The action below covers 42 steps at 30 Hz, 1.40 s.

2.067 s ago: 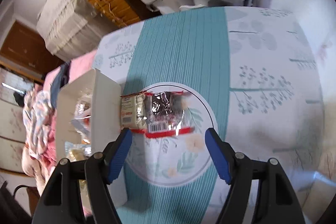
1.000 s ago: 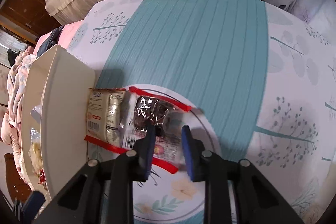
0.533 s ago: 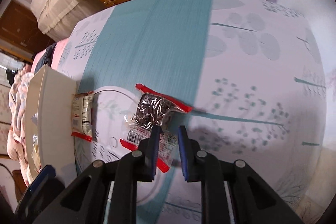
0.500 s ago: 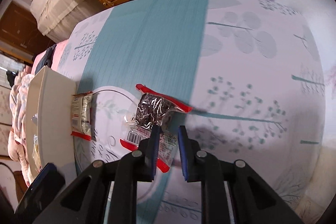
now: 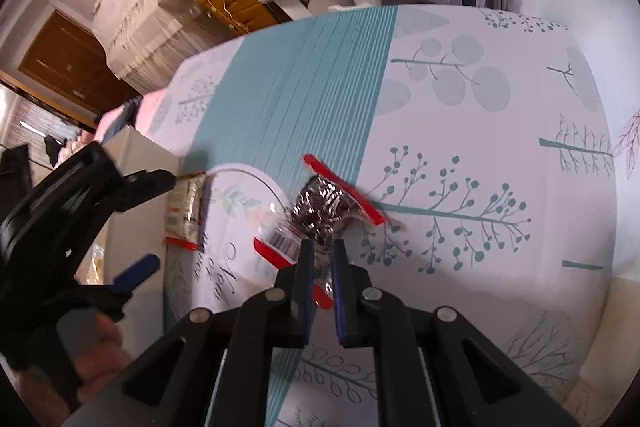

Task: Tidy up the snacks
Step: 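Grasp the cream LIPO bag with the left tool while the right tool lifts the chocolate bag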

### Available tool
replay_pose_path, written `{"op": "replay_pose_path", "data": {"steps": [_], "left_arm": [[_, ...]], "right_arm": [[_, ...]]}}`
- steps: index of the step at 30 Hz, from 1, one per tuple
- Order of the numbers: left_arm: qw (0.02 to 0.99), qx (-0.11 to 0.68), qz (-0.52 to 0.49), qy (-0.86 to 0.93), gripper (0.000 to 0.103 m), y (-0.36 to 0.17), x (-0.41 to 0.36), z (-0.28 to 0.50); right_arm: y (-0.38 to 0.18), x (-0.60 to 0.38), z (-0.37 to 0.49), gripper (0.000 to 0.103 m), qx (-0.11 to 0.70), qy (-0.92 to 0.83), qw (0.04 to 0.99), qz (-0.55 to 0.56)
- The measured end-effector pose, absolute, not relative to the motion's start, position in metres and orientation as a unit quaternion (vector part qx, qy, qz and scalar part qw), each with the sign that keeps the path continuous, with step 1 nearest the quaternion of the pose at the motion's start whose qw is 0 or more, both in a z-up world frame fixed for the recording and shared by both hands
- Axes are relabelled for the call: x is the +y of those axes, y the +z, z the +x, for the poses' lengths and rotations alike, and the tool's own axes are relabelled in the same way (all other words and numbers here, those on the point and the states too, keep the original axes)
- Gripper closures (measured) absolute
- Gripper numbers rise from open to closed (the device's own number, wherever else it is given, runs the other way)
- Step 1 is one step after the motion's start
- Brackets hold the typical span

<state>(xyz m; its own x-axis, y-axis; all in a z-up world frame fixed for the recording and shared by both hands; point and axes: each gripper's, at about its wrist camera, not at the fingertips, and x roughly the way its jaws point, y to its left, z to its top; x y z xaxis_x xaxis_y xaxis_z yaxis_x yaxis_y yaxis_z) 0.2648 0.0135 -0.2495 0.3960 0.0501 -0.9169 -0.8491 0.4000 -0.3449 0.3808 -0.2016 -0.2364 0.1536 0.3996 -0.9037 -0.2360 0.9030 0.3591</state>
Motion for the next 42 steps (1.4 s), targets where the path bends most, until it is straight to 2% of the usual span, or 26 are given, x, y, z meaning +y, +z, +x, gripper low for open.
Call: {"op": "replay_pose_path", "data": {"steps": [3,6,8,12,14,15,21,29,42], "left_arm": [[0.692,0.446,-0.463,0.329,0.012,-0.257,0.019,0.270],[0.674,0.448,-0.470,0.353,0.009,-0.263,0.026,0.275],[0.657,0.450,-0.479,0.371,0.009,-0.268,0.030,0.275],[0.644,0.448,-0.480,0.393,0.009,-0.275,0.037,0.280],[0.642,0.457,-0.471,0.397,0.009,-0.280,0.039,0.288],[0.637,0.460,-0.472,0.400,0.009,-0.283,0.040,0.291],[0.619,0.454,-0.485,0.418,0.009,-0.293,0.049,0.296],[0.589,0.472,-0.483,0.445,0.008,-0.307,0.063,0.298],[0.599,0.477,-0.459,0.451,0.008,-0.310,0.075,0.313]], "right_arm": [[-0.234,-0.202,0.381,0.093,0.598,0.213,0.771,0.052],[-0.232,-0.201,0.381,0.075,0.577,0.225,0.785,0.033],[-0.232,-0.199,0.381,0.058,0.568,0.231,0.790,0.023],[-0.237,-0.192,0.382,0.048,0.558,0.243,0.793,-0.009],[-0.240,-0.190,0.382,0.034,0.553,0.243,0.796,-0.024],[-0.241,-0.190,0.383,0.032,0.550,0.243,0.799,-0.025],[-0.252,-0.186,0.386,0.028,0.546,0.276,0.789,-0.051],[-0.261,-0.177,0.384,0.027,0.538,0.297,0.785,-0.076],[-0.273,-0.159,0.370,0.028,0.508,0.310,0.789,-0.154]]}}
